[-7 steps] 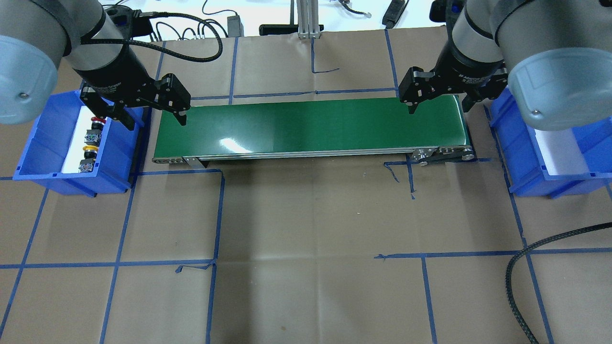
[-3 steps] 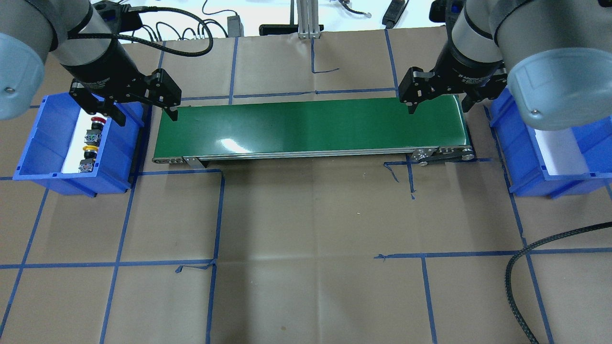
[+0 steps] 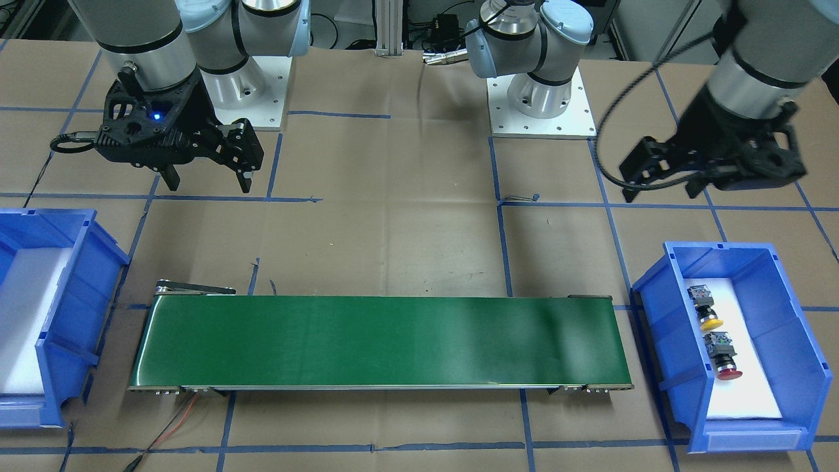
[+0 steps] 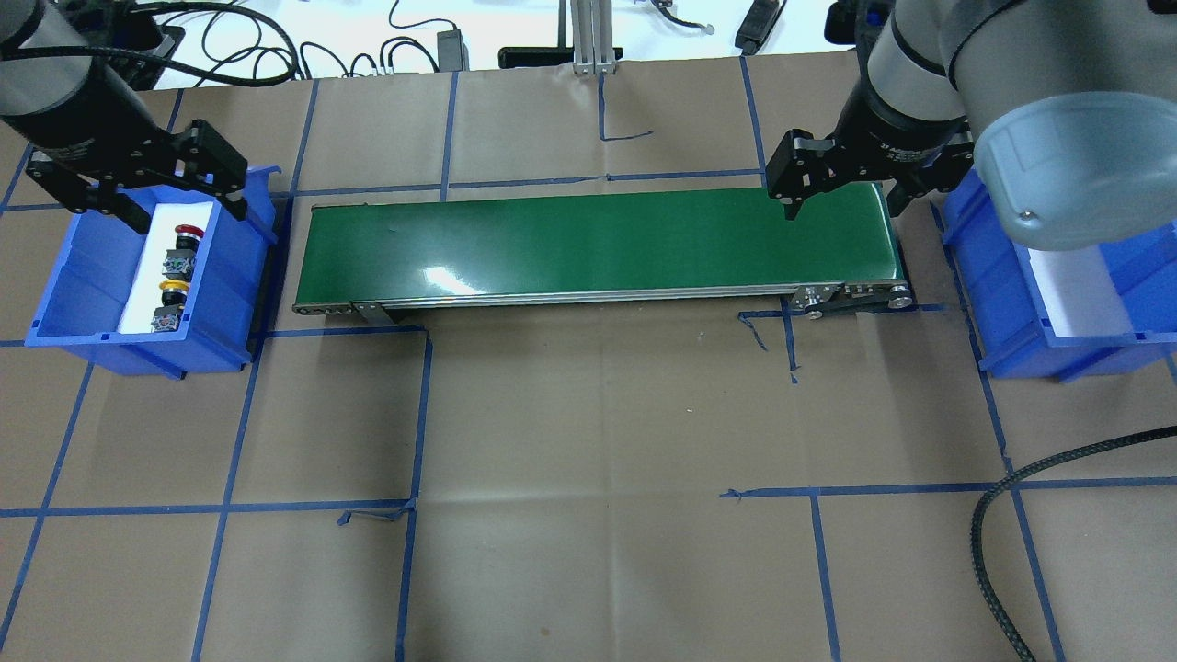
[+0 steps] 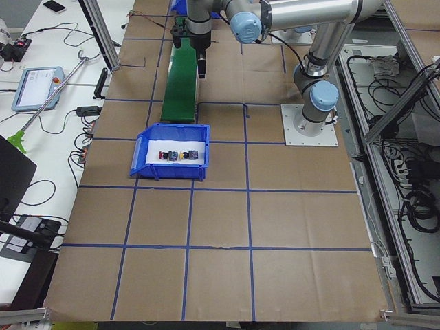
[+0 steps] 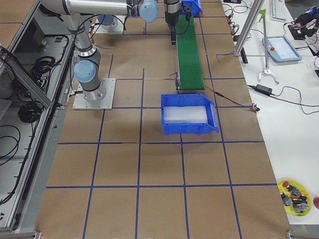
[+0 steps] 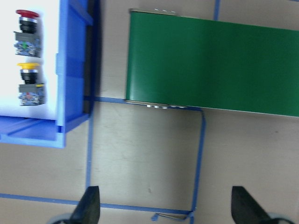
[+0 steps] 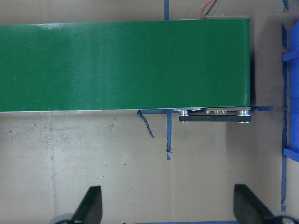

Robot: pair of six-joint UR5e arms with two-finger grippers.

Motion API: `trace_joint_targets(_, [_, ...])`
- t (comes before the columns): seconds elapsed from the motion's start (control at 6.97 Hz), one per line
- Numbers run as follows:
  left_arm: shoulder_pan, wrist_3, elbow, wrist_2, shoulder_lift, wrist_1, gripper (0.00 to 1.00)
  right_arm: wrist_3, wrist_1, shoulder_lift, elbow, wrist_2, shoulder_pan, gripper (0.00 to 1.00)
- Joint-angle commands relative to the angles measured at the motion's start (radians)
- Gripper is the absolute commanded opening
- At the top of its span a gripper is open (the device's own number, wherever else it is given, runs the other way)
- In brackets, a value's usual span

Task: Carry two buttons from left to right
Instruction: 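Move the left gripper from above the conveyor toward the nearby blue bin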

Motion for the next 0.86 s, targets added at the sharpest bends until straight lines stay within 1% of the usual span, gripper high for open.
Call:
trace_joint_targets(0.0, [0.162,0.219,-0.009,0.007,-0.023,-0.001,1.0,0.0,0.0,0.002,0.0,0.001,0.0,1.0])
trace_joint_targets(0.29, [0.298,0.375,0.003,0.01,-0.087,0.016,1.0,0.0,0.0,0.002,0.0,0.001,0.0,1.0])
trace_joint_targets(0.43, [0.325,0.436,-0.002,0.007,-0.121,0.076,1.0,0.0,0.0,0.002,0.0,-0.001,0.0,1.0])
trace_joint_targets(0.72, [0.324,0.441,-0.035,-0.001,-0.169,0.165,0.99,0.0,0.0,0.002,0.0,0.001,0.0,1.0])
